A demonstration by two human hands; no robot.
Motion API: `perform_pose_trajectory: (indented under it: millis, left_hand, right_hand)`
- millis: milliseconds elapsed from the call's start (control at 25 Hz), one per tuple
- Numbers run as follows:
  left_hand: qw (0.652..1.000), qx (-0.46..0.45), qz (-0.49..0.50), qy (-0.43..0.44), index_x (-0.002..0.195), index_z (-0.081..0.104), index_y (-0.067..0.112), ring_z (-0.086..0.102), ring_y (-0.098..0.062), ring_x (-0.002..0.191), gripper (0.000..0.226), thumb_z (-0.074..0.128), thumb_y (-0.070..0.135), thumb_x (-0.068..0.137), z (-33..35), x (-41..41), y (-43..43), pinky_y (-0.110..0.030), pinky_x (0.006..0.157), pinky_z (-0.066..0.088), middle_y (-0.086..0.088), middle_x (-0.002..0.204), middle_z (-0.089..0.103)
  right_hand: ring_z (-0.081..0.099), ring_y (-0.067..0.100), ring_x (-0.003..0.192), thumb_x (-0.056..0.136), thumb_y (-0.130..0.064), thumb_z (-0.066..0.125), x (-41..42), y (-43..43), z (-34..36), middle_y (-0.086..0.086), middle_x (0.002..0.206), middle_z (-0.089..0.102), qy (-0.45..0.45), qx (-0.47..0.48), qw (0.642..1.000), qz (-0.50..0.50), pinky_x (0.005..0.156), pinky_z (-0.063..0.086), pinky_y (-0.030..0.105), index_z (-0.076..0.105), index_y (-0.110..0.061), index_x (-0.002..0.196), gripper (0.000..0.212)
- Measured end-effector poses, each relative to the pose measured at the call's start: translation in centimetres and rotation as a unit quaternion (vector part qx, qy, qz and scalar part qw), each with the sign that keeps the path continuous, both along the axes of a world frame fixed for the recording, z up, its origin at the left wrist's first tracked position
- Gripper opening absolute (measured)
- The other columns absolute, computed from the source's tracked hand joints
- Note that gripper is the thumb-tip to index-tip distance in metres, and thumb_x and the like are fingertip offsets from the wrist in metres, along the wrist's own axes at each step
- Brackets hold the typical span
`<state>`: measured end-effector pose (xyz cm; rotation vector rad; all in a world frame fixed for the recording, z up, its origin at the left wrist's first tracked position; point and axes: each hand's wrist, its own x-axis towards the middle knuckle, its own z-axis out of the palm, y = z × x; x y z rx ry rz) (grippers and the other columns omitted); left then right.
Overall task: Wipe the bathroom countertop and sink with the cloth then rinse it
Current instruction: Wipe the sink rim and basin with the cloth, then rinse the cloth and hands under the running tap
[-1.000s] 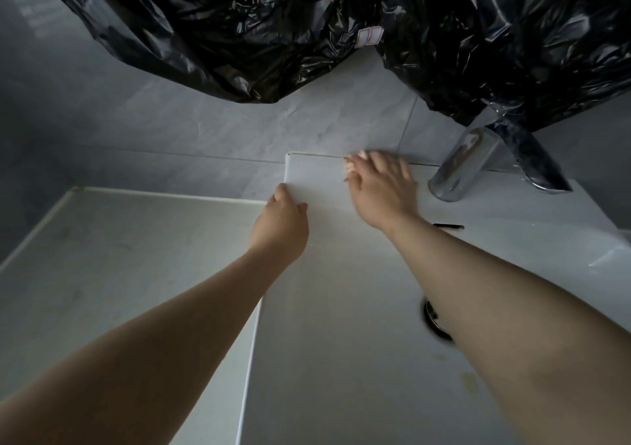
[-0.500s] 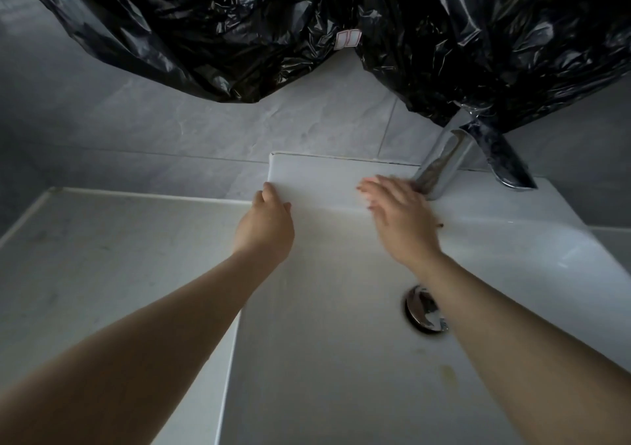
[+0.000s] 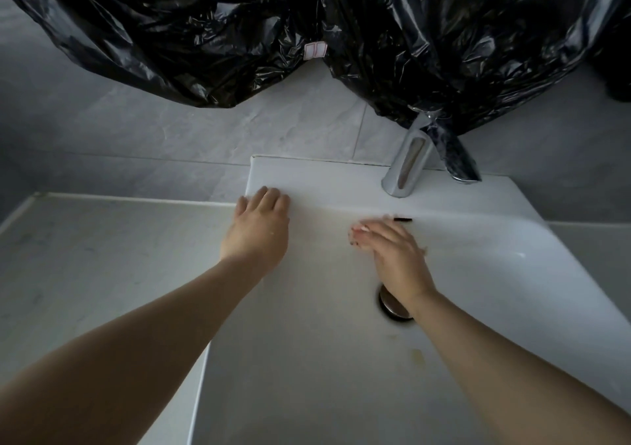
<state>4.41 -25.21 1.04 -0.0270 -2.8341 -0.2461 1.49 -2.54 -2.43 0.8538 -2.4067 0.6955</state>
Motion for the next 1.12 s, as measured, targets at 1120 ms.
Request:
perform_pose_trajectory:
  millis: [1120]
  left_hand:
    - [0.633,0.758,0.159,-0.02,0.096,0.061,0.009,0.056,-0.011,0.066,0.018,0.044,0.005,0.094,10.6,1.4,15.5,-0.021,0.06,0.043,-0.001,0.077,0.059]
  right_hand:
    - [0.053,0.026,0.054,0.088,-0.007,0.057,5.1,6.4,9.5,0.016,0.067,0.053,-0.594,-0.463,0.657,-0.031,0.05,0.045,0.023,0.06,-0.003,0.078,0.012]
